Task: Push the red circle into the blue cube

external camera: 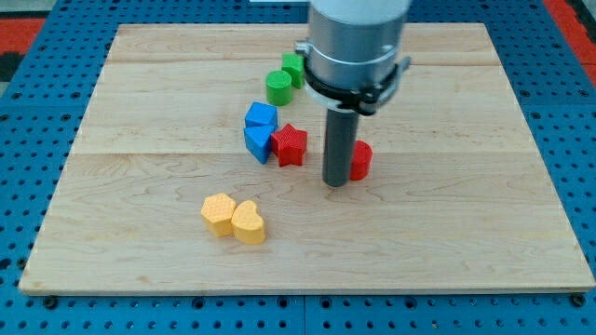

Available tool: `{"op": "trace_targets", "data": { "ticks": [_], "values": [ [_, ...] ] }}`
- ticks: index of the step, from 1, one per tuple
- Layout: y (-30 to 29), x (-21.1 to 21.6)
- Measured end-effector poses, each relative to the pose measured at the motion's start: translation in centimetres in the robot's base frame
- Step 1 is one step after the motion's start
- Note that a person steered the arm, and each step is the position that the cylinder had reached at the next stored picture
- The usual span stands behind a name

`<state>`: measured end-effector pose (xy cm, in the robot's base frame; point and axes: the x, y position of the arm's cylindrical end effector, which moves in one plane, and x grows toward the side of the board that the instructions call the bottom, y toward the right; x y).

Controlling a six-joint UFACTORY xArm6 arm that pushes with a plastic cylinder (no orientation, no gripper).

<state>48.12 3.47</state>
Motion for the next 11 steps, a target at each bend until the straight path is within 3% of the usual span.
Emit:
{"op": "trace_targets", "data": {
  "ticks": [3, 4, 5, 6, 7, 10, 11],
  "values": [
    [5.6, 0.4],
    [5.3, -4.2],
    [5.7, -6.2],
    [10.9, -6.2],
    [12.0, -8.4],
    [-3.5, -9.2],
    [-3.0, -9.4]
  ]
}}
